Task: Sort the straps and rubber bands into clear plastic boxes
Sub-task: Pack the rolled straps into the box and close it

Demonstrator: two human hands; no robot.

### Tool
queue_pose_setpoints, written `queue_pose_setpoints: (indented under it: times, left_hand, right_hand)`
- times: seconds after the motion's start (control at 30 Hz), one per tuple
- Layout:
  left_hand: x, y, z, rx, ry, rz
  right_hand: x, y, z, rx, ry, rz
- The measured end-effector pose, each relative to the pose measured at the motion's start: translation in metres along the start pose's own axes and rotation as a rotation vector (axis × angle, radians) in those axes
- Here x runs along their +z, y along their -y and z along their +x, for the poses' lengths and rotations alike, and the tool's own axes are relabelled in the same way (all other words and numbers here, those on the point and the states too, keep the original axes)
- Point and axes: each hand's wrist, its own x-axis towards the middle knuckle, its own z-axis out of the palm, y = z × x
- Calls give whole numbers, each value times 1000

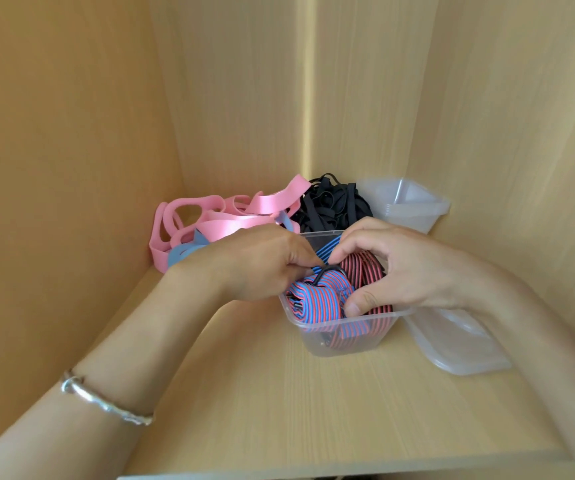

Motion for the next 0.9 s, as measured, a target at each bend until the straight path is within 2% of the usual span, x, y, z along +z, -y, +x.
queue_pose_setpoints:
  times: [0.1, 0.27, 0.37, 0.47, 0.53, 0.6, 0.67, 0.77, 0.83, 0.9]
  left_hand:
    - [-3, 0, -3, -14, 52, -24]
    - [0, -4, 2, -32, 53, 248]
    - [3, -5, 1, -81, 29, 138]
    - [5, -3, -4, -163, -129, -178]
    - [5, -5, -4, -215, -270, -322]
    - [1, -7, 0, -261, -421, -370]
    - [-3, -7, 4, -315, -528, -343]
    - [2, -7, 4, -352, -657, -385]
    - [10, -8, 3, -370, -691, -429]
    - [14, -9, 1, -394, -644, -493]
  right_hand:
    - [-1, 0, 0, -2, 11, -11]
    - [-1, 0, 1, 3, 29, -21]
    - [-2, 1, 1, 9, 40, -16]
    - [-1, 0, 0, 14, 30, 53]
    - [0, -1, -2, 26, -13, 211]
    - [0, 0, -4, 56, -93, 334]
    - [-4, -1, -9, 94, -215, 262]
    - [-19, -7, -20, 248, -327, 41]
    - [-29, -14, -30, 465, -218, -80]
    - [-35, -20, -37, 664, -54, -239]
